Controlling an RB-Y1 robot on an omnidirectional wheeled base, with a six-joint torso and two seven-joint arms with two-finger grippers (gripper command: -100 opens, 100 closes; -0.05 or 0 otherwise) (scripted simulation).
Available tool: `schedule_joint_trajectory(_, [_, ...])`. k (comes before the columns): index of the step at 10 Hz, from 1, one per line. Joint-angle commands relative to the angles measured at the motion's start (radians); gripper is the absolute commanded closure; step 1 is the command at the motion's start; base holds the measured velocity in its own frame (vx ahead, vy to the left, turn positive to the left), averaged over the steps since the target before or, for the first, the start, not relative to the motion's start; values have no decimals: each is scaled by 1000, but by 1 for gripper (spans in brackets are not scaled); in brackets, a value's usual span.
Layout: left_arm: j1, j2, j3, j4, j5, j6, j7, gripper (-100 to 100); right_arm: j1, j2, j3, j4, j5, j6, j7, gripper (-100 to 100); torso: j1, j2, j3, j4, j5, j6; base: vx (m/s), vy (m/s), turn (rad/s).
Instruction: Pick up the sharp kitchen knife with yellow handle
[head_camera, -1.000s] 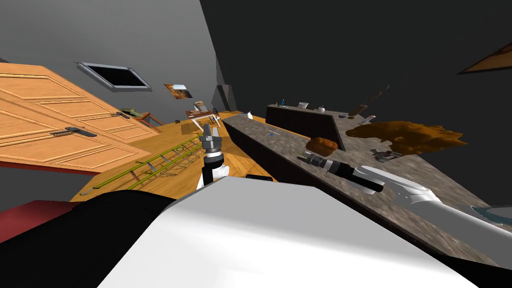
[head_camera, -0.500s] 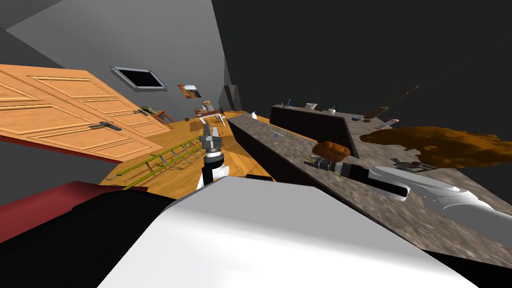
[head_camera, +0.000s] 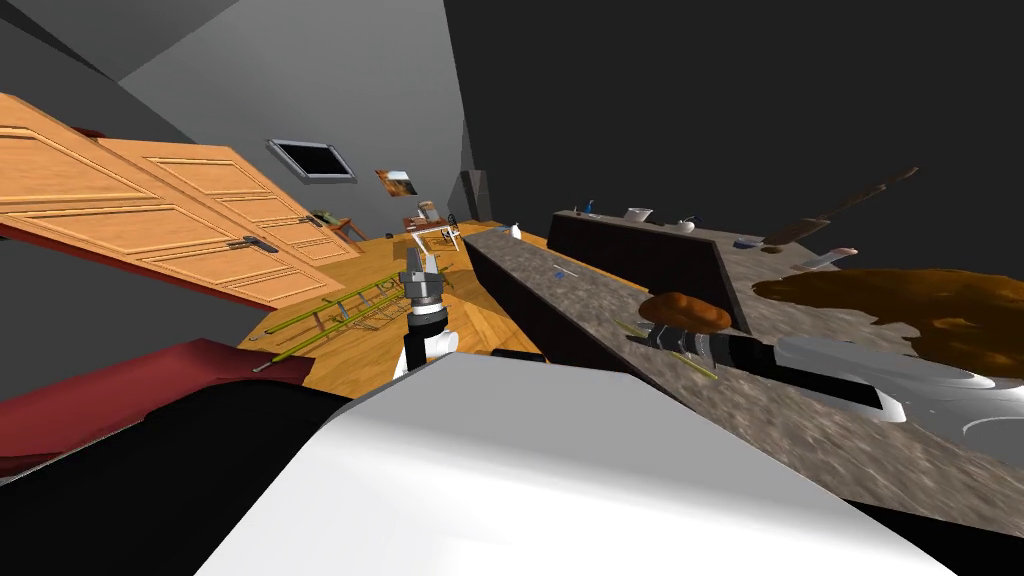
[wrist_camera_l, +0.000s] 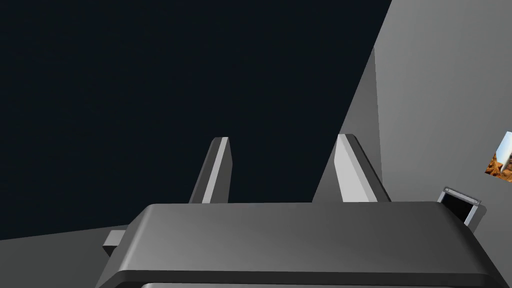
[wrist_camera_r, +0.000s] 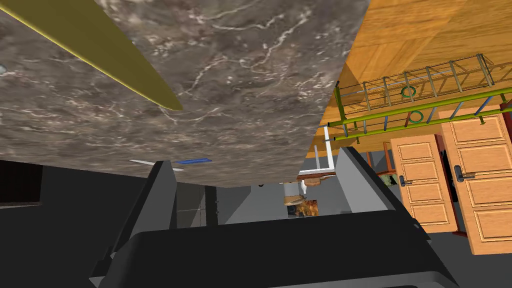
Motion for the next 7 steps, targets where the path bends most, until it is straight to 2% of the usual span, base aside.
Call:
schedule_joint_trajectory(1, [0, 0, 0, 0, 0, 0, 0, 0, 23, -48, 26, 49, 26, -25, 10, -100, 0, 0, 0, 0, 0, 0, 67, 11, 223])
schedule_joint_trajectory(4, [0, 0, 0, 0, 0, 0, 0, 0, 58, -106, 88, 132, 85, -62, 26, -100, 1, -3, -2, -1, 0, 0, 100, 15, 166])
schedule_joint_trajectory(7, [0, 0, 0, 0, 0, 0, 0, 0, 70, -119, 108, 154, 103, -72, 31, -100, -1, 0, 0, 0, 0, 0, 52, -6, 51])
